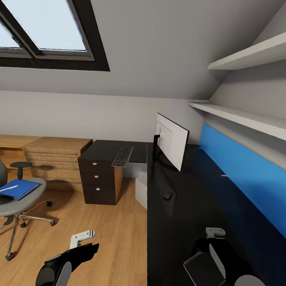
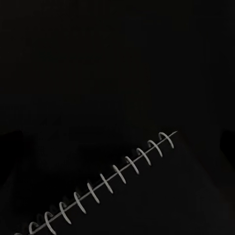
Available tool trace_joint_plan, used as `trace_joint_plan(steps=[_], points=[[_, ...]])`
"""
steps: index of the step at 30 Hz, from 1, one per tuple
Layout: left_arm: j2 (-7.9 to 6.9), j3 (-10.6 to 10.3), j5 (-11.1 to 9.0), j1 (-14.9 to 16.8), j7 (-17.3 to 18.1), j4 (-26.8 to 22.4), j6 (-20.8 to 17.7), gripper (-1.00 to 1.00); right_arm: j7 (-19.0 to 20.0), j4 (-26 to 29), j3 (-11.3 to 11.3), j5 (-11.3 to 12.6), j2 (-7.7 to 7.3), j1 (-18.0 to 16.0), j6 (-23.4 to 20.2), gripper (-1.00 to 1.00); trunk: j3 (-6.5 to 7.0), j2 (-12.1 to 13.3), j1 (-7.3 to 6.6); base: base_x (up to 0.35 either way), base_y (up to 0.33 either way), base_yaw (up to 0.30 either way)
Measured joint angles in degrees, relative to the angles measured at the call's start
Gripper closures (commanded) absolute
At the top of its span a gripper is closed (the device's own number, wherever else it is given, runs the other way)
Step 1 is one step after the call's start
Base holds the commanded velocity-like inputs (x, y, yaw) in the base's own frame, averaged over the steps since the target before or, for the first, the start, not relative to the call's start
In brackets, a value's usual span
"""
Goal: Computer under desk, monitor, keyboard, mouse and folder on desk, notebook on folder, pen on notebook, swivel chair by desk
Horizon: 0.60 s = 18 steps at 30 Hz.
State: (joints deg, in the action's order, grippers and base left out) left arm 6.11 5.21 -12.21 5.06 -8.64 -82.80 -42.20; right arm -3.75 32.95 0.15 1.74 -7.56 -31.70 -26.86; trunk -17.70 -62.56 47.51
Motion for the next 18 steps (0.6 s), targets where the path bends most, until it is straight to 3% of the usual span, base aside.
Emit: trace_joint_plan(steps=[3, 18], points=[[0.0, 0.0, 0.0, 0.0, 0.0, 0.0, 0.0, -1.0, 0.1, 0.1, 0.0, 0.3, 0.01, 0.0, 0.0, -1.0, -0.53, -1.2, 0.65, 0.0, 0.0, 0.0], [-0.15, -0.2, 0.0, 0.0, 0.3, 0.0, -0.1, -1.0, -0.1, 0.1, 0.0, 0.2, 0.01, 0.0, 0.3, -1.0, -0.53, -1.2, 0.68, -0.022, -0.004, 0.0]])
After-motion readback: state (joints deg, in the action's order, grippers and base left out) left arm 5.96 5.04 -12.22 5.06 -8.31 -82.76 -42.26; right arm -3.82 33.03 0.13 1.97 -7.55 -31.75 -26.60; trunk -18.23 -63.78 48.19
